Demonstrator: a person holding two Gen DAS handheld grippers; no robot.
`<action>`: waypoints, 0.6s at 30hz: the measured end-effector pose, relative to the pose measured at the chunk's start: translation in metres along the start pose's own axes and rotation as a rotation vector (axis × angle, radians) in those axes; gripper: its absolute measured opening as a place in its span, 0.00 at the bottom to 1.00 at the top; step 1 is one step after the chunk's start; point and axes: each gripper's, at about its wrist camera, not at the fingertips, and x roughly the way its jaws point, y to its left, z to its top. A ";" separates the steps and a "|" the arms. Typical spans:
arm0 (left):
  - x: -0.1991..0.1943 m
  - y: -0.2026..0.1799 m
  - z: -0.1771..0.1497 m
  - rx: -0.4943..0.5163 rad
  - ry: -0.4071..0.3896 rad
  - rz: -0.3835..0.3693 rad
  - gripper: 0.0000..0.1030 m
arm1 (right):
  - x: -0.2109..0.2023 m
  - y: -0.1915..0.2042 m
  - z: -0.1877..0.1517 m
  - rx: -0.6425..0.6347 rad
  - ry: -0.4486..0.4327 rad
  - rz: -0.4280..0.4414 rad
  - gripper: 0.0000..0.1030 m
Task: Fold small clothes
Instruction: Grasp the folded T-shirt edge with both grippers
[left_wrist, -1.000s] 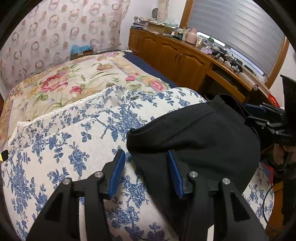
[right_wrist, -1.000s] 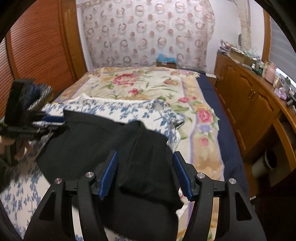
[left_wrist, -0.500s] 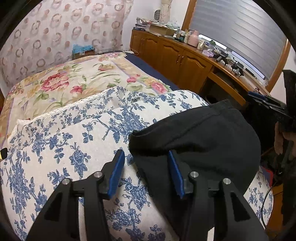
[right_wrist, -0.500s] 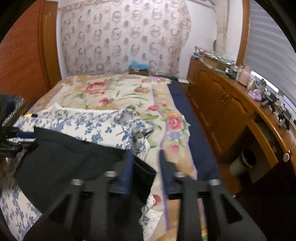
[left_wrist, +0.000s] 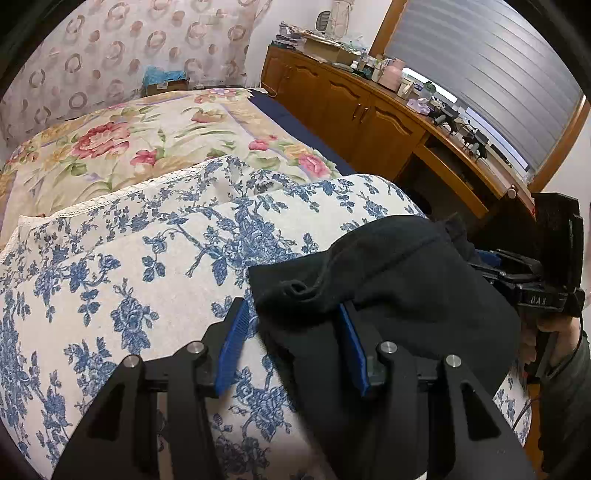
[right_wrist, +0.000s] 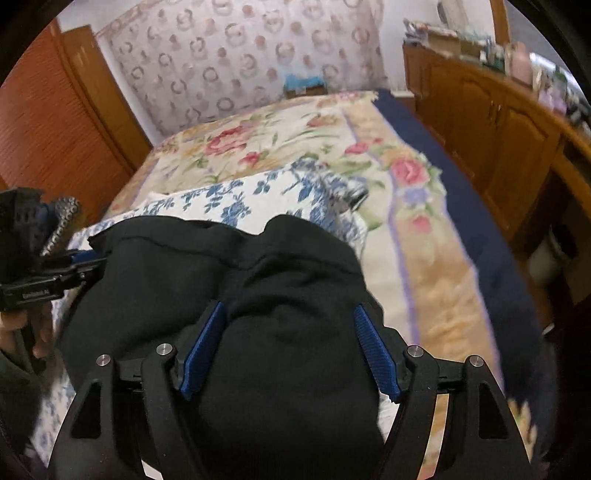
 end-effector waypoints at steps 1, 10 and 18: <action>0.001 0.000 0.001 0.001 0.001 -0.002 0.46 | 0.000 0.001 0.000 -0.003 0.001 0.002 0.72; 0.004 0.000 0.003 -0.013 -0.018 -0.080 0.31 | -0.008 0.013 -0.006 -0.066 -0.028 -0.034 0.53; -0.010 -0.008 0.002 0.002 -0.048 -0.122 0.07 | -0.011 0.022 -0.008 -0.107 -0.049 0.020 0.20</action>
